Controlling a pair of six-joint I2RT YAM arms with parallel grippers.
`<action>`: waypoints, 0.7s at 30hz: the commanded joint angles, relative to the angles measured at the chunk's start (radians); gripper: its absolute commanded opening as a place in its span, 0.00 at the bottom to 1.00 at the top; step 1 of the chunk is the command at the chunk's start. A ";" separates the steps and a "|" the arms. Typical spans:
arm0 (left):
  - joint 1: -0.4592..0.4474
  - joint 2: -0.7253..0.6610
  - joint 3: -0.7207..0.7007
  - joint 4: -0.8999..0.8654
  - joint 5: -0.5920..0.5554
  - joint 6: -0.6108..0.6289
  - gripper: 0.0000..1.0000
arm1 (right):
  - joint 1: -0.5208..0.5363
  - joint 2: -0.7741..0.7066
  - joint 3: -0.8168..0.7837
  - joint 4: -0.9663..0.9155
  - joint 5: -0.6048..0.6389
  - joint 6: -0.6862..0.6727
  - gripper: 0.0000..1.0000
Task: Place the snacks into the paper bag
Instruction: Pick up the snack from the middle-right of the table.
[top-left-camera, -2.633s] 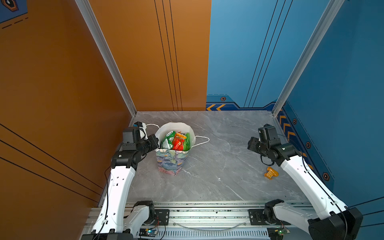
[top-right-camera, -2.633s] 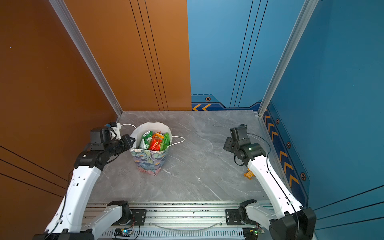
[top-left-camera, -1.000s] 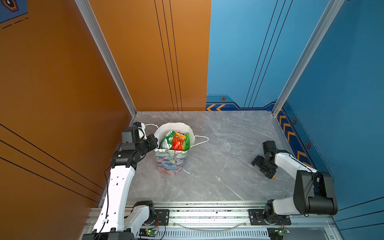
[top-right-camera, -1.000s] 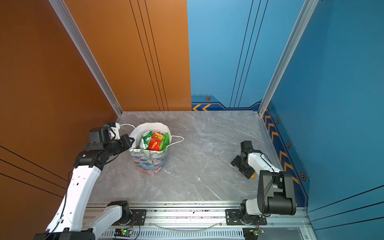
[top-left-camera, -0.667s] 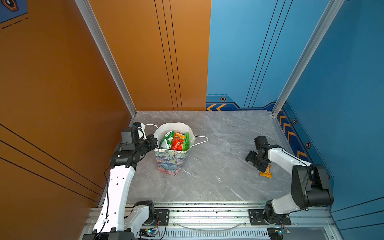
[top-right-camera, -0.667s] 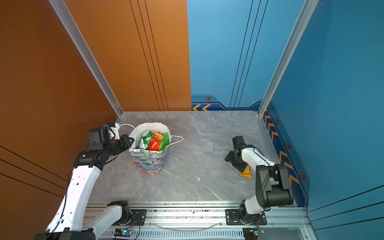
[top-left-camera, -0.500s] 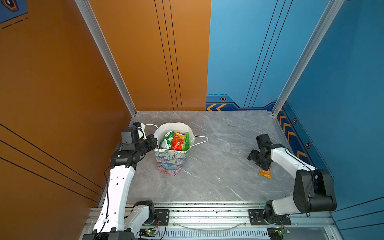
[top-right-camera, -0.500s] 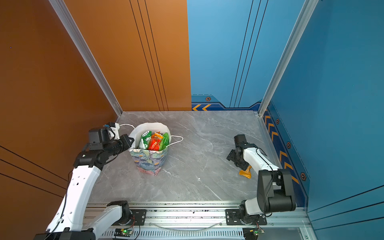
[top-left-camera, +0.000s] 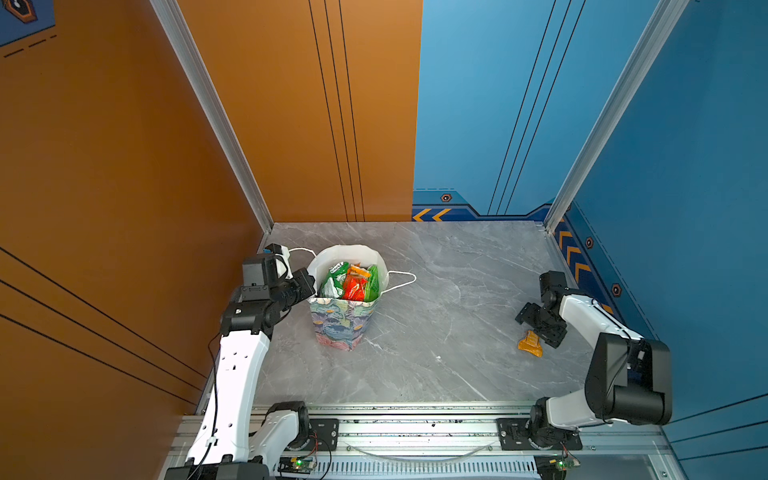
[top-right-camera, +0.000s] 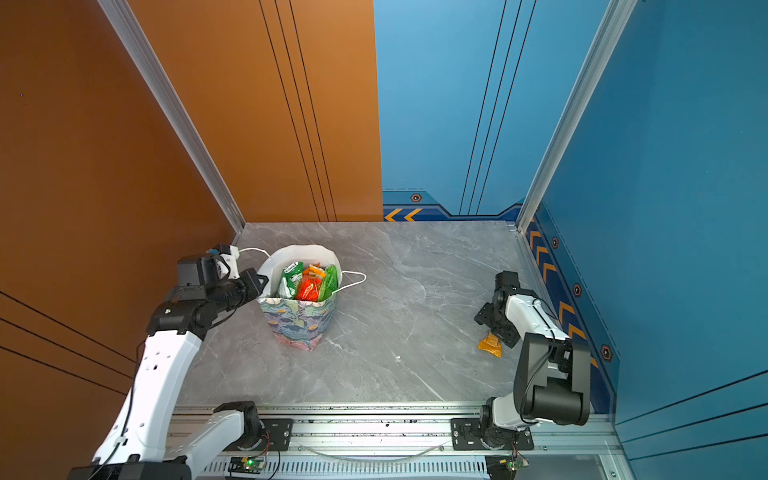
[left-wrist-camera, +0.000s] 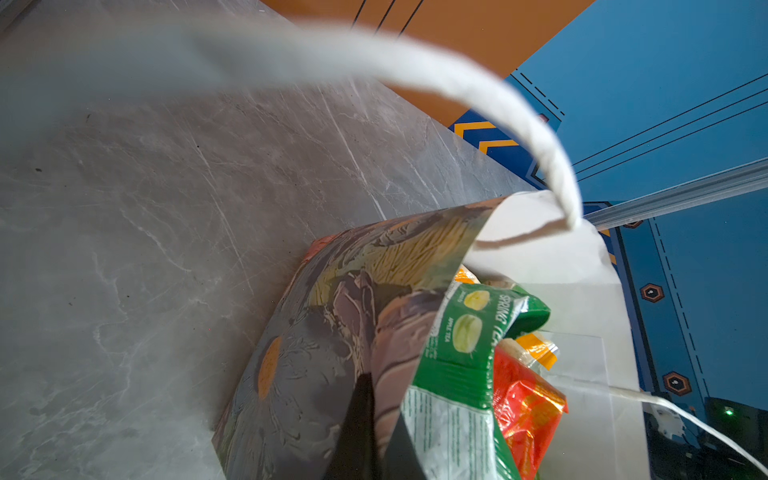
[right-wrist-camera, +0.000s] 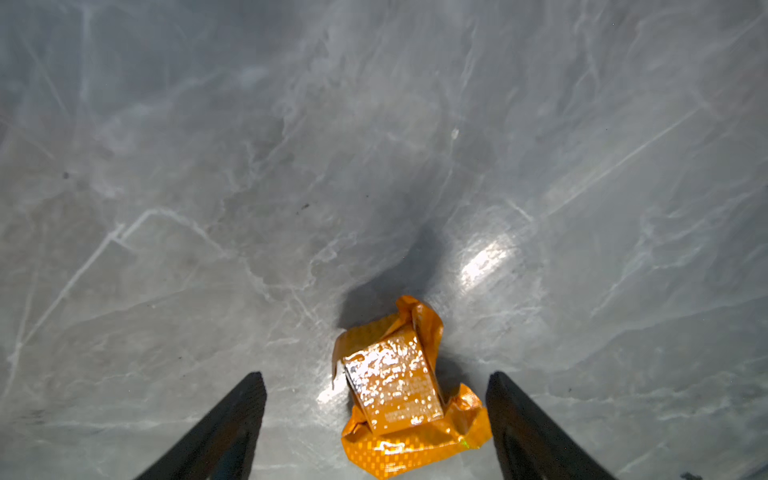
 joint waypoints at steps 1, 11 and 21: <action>0.010 -0.003 -0.001 0.062 0.035 -0.002 0.06 | 0.009 0.018 -0.027 0.003 -0.030 -0.015 0.84; 0.011 -0.008 0.000 0.062 0.037 0.000 0.06 | 0.059 0.074 -0.037 0.053 -0.086 -0.016 0.62; 0.011 -0.008 0.000 0.062 0.036 -0.001 0.06 | 0.036 0.067 -0.043 0.072 -0.087 -0.021 0.39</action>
